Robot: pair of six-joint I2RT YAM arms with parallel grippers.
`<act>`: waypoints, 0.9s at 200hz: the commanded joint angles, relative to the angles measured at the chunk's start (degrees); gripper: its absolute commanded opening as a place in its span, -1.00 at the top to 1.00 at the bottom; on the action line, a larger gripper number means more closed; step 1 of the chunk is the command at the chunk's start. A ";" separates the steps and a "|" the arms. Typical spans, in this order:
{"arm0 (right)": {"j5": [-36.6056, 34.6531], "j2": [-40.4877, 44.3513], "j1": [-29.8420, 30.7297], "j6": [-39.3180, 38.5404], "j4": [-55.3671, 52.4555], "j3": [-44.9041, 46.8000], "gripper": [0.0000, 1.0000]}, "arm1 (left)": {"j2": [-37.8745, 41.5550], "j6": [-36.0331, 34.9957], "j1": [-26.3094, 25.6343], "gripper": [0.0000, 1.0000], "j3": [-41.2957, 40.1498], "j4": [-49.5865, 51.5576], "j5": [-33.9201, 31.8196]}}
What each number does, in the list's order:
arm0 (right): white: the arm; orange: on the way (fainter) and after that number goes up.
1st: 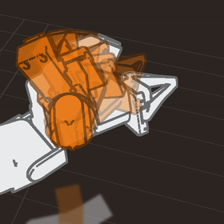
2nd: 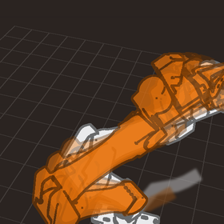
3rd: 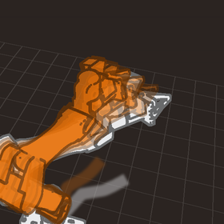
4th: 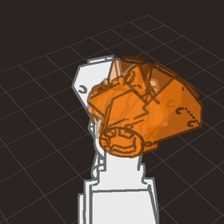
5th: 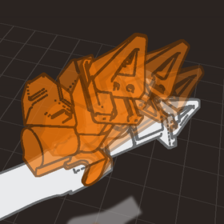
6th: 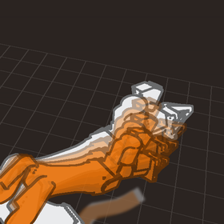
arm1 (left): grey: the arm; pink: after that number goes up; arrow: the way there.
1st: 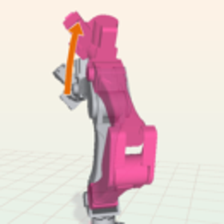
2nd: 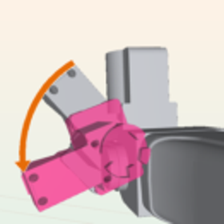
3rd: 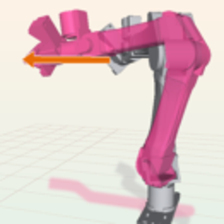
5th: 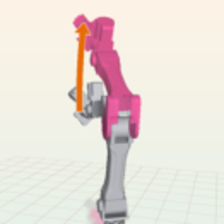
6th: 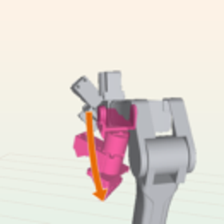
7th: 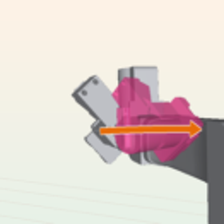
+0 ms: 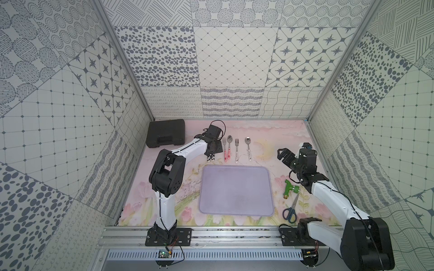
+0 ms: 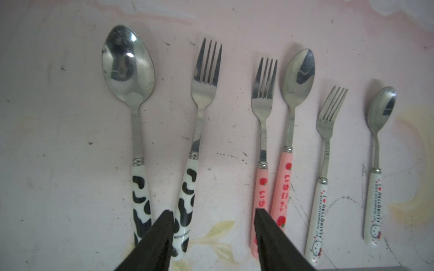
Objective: Set the spoon and fork side by side
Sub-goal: Pick up the fork at the center of the board.
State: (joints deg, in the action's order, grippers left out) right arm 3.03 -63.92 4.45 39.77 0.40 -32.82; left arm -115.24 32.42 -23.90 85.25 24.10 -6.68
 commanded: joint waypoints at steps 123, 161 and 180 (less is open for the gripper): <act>-0.21 1.69 0.21 1.36 0.83 0.54 -0.94 | -13.17 -1.66 -0.27 0.35 14.00 16.69 -5.89; -0.54 2.18 0.21 1.38 0.50 0.61 -0.94 | -14.70 -2.51 -0.27 0.61 16.14 18.73 -6.06; -0.56 2.30 0.21 1.48 0.39 0.56 -0.94 | -14.93 -2.98 -0.28 0.75 16.78 19.49 -6.20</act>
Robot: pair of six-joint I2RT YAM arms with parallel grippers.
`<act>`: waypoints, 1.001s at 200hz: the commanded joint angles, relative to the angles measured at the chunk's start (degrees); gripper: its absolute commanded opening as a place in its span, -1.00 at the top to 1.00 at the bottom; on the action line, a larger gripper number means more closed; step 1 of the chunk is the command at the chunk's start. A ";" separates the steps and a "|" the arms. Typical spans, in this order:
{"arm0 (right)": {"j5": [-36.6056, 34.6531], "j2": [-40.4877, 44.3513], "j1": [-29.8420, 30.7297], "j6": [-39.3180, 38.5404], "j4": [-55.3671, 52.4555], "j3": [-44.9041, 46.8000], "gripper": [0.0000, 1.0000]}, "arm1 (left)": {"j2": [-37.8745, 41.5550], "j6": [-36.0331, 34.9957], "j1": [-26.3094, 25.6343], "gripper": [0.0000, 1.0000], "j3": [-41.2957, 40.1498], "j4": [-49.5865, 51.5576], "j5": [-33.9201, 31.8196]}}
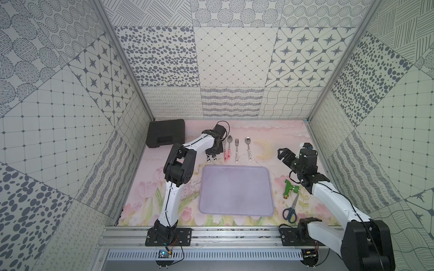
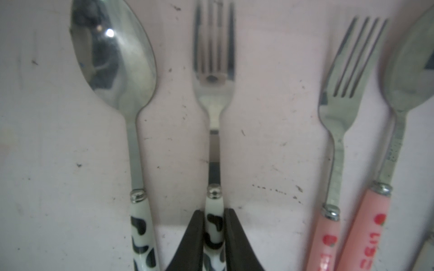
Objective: Set the spoon and fork side by side
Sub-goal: Pick up the fork at the center of the board.
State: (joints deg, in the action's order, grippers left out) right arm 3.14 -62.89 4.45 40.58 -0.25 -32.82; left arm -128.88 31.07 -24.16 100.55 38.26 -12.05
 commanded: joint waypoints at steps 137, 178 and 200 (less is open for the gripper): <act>-1.70 2.92 0.21 0.78 -0.54 0.63 -0.94 | 7.62 -3.36 -2.62 1.00 -1.51 6.65 0.02; -1.47 3.00 0.21 1.00 -0.78 0.58 -0.94 | 13.03 -1.26 -4.16 1.00 -7.63 6.42 -0.53; -1.68 3.20 0.25 1.00 -0.97 0.68 -0.94 | 15.66 -0.12 -5.59 1.00 -11.54 6.13 -1.54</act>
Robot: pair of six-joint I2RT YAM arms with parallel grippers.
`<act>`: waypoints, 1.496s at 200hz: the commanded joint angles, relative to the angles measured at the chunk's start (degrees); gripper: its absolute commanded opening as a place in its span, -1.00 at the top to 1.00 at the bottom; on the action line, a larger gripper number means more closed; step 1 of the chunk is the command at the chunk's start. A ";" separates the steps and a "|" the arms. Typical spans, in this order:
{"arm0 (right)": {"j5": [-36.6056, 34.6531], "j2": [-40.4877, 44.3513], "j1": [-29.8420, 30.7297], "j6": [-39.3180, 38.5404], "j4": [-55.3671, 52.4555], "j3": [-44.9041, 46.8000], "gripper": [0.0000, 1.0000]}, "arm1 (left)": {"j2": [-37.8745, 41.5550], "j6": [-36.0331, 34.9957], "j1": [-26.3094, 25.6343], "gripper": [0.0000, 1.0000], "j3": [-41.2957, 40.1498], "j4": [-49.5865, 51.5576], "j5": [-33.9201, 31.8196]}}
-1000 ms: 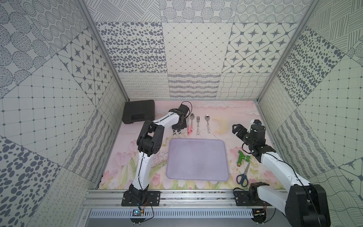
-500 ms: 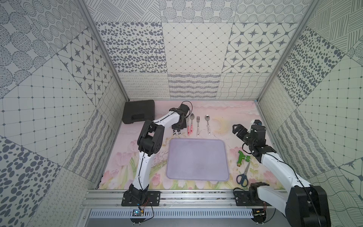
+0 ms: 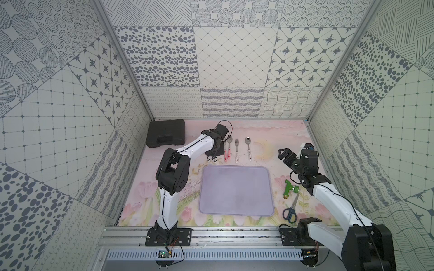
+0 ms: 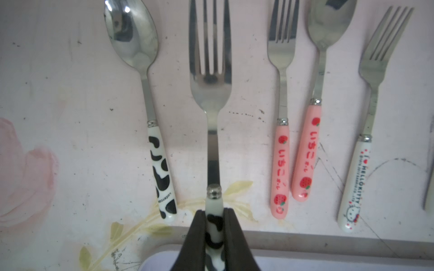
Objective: Set the spoon and fork side by side
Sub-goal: Pick up the fork at the center of the board, then place the fork on the tray.
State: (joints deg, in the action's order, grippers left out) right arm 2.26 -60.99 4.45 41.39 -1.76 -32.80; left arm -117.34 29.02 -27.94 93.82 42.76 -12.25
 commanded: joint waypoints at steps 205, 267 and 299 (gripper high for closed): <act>-0.44 -0.27 0.21 0.80 0.70 0.79 -0.94 | 27.15 20.66 -19.62 1.00 -40.39 -3.39 -8.74; -0.42 -0.23 0.21 0.80 0.62 0.80 -0.94 | 30.20 25.43 -23.27 1.00 -44.98 -3.14 -9.50; -0.50 -0.01 0.21 0.71 0.44 0.79 -0.94 | 30.53 26.57 -24.61 1.00 -46.09 -3.01 -9.33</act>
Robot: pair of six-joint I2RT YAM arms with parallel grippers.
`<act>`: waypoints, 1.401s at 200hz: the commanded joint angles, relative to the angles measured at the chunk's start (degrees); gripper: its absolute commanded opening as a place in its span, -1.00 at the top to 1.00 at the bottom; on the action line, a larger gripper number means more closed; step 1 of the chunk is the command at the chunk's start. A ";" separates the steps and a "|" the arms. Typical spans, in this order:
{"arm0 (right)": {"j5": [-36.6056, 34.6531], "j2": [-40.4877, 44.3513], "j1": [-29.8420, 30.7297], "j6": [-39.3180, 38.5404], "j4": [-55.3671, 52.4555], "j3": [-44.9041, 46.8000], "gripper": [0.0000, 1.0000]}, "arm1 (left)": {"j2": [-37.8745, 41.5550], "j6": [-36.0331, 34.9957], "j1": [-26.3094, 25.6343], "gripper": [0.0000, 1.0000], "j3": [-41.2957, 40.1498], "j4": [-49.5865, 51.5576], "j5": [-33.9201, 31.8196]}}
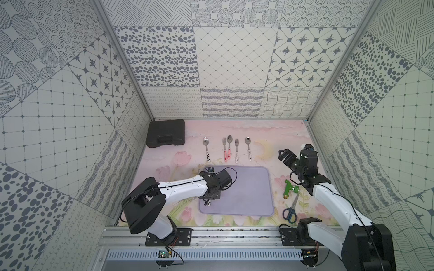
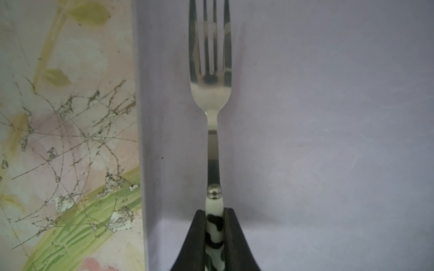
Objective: Set the spoon and fork side by side
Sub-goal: Place the fork on the tray.
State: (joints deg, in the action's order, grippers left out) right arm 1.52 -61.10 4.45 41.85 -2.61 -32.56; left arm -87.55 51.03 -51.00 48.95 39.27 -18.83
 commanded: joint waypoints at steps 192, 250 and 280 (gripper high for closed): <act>0.68 -0.95 0.21 0.43 1.56 0.48 -0.94 | -0.38 9.79 -6.59 0.82 -3.93 2.62 -4.07; 0.60 -0.80 0.21 0.45 1.43 0.39 -0.94 | 1.99 8.94 -6.74 0.42 -4.04 2.23 -4.38; 0.51 -0.69 0.23 0.34 1.38 0.39 -0.94 | 3.60 8.78 -6.74 0.33 -3.79 2.85 -4.98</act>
State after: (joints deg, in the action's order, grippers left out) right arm 2.11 -61.89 4.45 41.85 -2.66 -32.56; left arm -85.71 59.90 -57.63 45.15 39.62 -22.65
